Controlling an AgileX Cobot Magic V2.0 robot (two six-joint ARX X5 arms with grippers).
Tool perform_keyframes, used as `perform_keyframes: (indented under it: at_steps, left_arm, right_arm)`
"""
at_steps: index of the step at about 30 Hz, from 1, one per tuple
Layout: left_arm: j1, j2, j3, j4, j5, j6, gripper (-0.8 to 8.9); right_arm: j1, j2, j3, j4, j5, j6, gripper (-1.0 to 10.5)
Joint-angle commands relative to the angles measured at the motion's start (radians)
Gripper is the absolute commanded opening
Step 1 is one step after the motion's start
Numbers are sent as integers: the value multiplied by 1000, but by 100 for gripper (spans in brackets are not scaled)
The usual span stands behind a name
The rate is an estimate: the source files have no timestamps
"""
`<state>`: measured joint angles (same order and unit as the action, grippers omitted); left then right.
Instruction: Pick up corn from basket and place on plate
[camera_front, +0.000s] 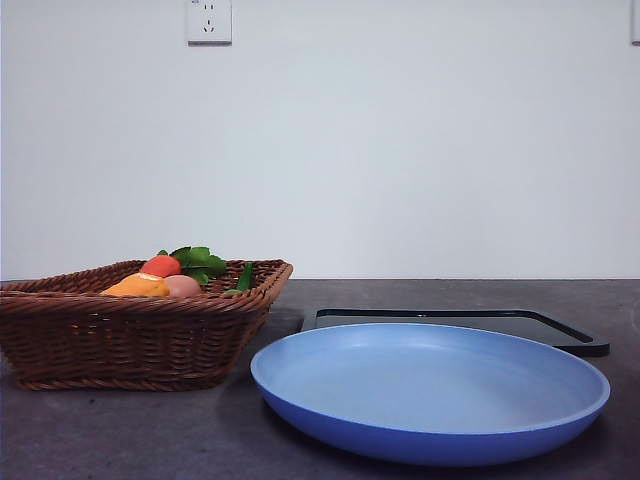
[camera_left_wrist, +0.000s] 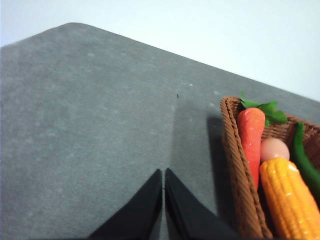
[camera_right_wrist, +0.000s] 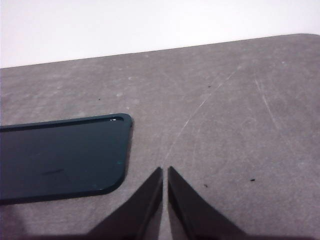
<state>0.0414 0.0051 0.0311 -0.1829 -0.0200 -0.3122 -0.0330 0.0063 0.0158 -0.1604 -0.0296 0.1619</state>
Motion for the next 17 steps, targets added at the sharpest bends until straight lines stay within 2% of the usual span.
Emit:
perform_keyframes:
  at_steps: [1, 6, 17]
  left_arm:
    - [2, -2, -16, -4, 17, -86, 7]
    - [2, 1, 44, -13, 110, -105, 7]
    - [2, 105, 263, -170, 185, -120, 7]
  right_arm:
    - [0, -3, 0, 3, -13, 66, 2]
    - [0, -2, 46, -6, -56, 109, 2]
    - [11, 60, 237, -82, -60, 150, 2]
